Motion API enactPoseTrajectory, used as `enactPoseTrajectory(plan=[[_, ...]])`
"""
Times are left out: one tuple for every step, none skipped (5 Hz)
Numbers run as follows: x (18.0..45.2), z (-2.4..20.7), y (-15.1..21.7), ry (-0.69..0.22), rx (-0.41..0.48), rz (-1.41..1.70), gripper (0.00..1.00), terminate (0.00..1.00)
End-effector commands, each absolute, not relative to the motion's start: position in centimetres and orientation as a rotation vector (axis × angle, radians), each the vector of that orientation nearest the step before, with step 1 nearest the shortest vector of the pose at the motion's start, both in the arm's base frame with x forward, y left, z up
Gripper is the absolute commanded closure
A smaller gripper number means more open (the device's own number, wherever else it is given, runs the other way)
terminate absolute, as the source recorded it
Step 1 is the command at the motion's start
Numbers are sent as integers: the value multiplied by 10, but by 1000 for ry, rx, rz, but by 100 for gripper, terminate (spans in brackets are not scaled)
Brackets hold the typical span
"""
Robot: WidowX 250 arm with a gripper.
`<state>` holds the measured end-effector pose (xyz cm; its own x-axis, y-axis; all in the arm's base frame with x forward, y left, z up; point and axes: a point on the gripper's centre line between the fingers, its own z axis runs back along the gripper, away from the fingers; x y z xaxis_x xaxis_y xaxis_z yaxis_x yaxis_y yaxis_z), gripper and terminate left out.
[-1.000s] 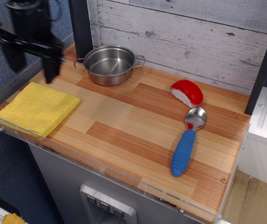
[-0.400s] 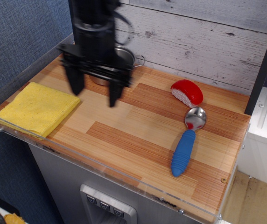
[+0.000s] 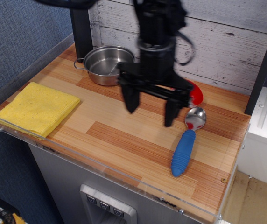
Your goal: Place the napkin in the bottom left hand corner.
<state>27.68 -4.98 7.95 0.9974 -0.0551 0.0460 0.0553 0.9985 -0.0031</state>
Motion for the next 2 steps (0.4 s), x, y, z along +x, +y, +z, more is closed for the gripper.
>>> enactPoseTrajectory(plan=[[270, 88, -102, -52, -23, -146, 0, 0], [270, 88, -102, -52, -23, -146, 0, 100]])
